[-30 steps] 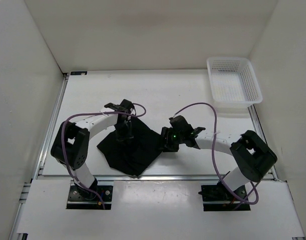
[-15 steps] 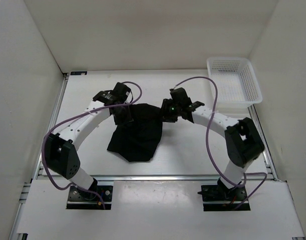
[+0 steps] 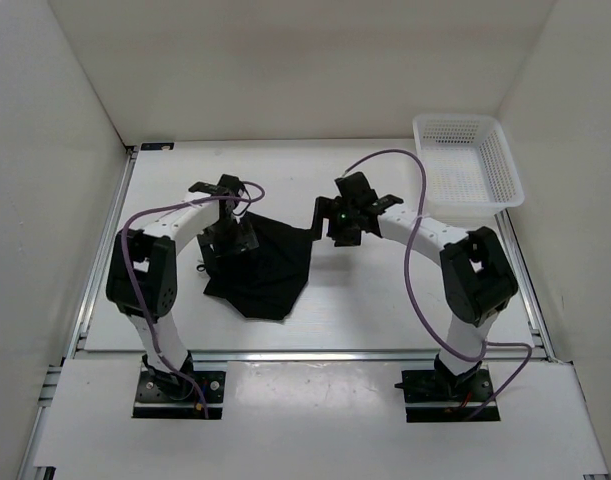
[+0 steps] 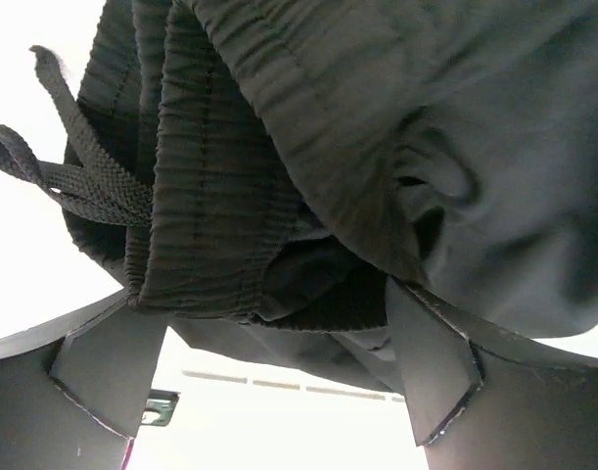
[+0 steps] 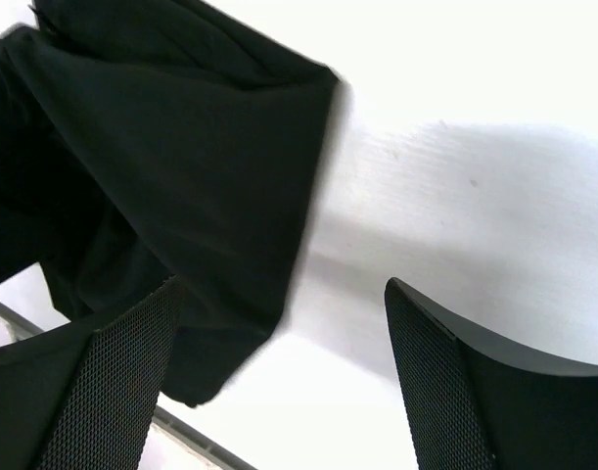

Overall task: Fold and stack the shorts
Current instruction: Fold the shorts

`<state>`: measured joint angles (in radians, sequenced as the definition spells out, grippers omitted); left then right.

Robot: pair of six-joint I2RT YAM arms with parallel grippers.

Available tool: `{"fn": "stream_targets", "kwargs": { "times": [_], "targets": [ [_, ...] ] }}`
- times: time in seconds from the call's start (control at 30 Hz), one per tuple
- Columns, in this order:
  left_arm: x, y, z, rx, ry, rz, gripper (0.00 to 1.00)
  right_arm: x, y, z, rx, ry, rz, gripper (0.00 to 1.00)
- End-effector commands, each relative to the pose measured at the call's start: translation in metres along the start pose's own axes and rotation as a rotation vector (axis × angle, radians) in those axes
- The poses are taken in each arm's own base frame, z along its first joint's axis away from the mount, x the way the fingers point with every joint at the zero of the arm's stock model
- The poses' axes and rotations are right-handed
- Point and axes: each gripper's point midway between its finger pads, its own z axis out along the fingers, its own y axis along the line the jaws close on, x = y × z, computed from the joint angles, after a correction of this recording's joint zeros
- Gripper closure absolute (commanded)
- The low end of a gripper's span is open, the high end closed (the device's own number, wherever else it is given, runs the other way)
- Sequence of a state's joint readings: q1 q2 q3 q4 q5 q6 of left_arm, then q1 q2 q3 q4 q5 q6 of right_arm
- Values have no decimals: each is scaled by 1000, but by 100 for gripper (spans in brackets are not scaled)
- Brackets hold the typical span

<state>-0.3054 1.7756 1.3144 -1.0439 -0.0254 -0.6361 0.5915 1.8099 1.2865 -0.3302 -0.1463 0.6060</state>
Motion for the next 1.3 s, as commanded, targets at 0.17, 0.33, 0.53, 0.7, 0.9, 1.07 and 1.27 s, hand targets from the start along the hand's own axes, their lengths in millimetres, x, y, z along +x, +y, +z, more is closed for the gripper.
{"fn": "stream_targets", "kwargs": {
  "times": [0.17,0.33,0.53,0.7,0.9,1.07,1.27],
  "targets": [
    [-25,10,-78,34,-213,-25,4,19,34,-56,-25,-70,-133,18],
    [-30,11,-77,19,-210,-44,22,76,85,-46,-76,14,-281,18],
    [-46,-4,-36,37,-142,4,62,126,116,-6,-71,103,-357,38],
    [-61,2,-16,4,-106,28,63,144,94,26,27,160,-360,42],
    [-76,7,-5,40,-76,11,90,148,36,24,237,156,-386,100],
    [-64,-12,-21,117,-76,56,90,122,-8,-6,378,71,-360,100],
    [-31,-14,-33,200,-46,74,84,98,-49,-41,528,-8,-385,91]
  ]
}}
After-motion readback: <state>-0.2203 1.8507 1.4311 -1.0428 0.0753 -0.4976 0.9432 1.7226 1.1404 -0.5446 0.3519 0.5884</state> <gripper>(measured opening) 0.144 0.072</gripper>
